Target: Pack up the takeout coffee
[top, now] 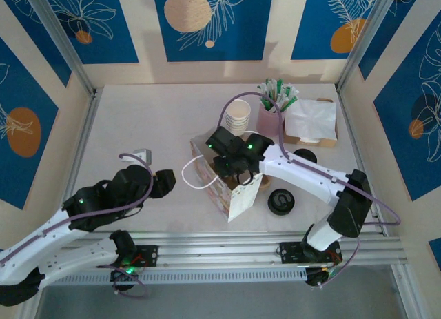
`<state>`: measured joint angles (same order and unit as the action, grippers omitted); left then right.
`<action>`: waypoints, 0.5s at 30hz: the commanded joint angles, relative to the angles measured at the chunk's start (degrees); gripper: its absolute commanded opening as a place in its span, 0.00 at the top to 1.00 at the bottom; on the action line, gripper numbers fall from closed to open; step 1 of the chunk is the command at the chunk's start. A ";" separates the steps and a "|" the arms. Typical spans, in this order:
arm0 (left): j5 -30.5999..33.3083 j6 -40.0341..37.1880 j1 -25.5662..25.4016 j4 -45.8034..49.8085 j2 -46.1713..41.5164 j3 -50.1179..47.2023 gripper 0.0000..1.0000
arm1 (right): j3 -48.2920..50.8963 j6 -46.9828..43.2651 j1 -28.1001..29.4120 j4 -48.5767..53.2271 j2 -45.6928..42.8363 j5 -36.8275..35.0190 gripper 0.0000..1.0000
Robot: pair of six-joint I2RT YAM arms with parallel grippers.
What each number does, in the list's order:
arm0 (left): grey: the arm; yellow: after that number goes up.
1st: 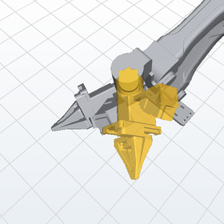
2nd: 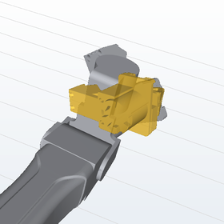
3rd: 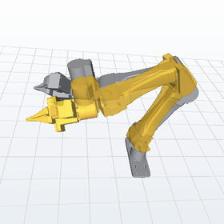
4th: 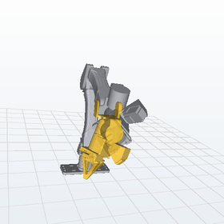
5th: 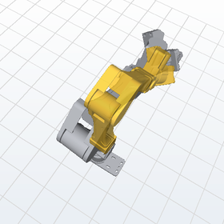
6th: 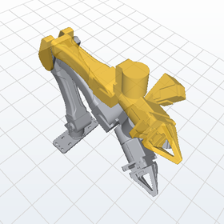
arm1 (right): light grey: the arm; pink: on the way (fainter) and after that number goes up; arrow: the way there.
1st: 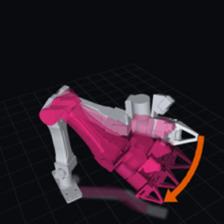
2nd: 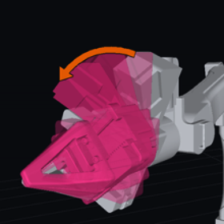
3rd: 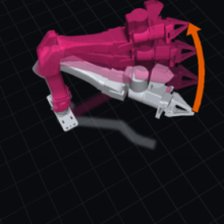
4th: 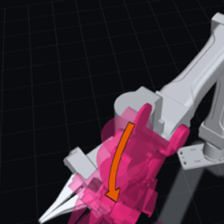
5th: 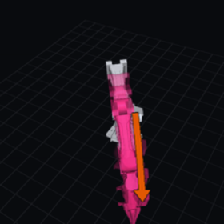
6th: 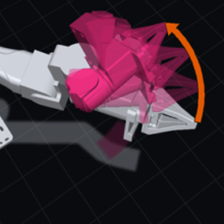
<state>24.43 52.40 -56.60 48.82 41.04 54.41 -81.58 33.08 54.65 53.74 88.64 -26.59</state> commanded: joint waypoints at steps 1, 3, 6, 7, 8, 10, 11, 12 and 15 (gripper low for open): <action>0.18 0.81 -0.27 -0.56 0.11 -0.01 0.36 | -3.00 0.85 0.71 2.25 -3.52 1.18 0.77; 0.18 0.58 -0.31 -0.82 0.18 0.04 0.36 | -3.54 0.69 0.69 2.32 -4.95 1.06 0.76; 0.21 0.25 -0.32 -0.70 0.27 0.50 0.35 | -4.88 0.24 0.63 3.16 -6.75 0.84 0.74; 0.35 0.24 -0.27 -0.53 0.27 0.60 0.35 | -5.27 -0.06 0.63 3.34 -7.32 0.65 0.74; 0.66 0.17 -0.27 -0.25 0.20 0.67 0.34 | -5.72 -0.36 0.54 3.56 -8.07 0.40 0.73; 1.43 0.27 -0.28 0.46 0.01 0.69 0.33 | -6.61 -0.71 0.36 3.99 -9.42 -0.07 0.71; 1.68 0.29 -0.27 0.72 -0.08 0.68 0.34 | -6.94 -0.90 0.29 4.01 -10.21 -0.21 0.71; 1.97 0.33 -0.27 0.84 -0.25 0.69 0.33 | -7.18 -1.15 0.14 4.09 -11.05 -0.22 0.69; 2.33 0.41 -0.27 0.96 -0.74 0.78 0.33 | -7.99 -1.36 -0.12 4.83 -13.14 -0.31 0.64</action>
<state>24.71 52.38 -56.60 48.77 40.97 54.41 -87.50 32.47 54.98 56.71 77.93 -26.57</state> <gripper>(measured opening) 0.669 0.347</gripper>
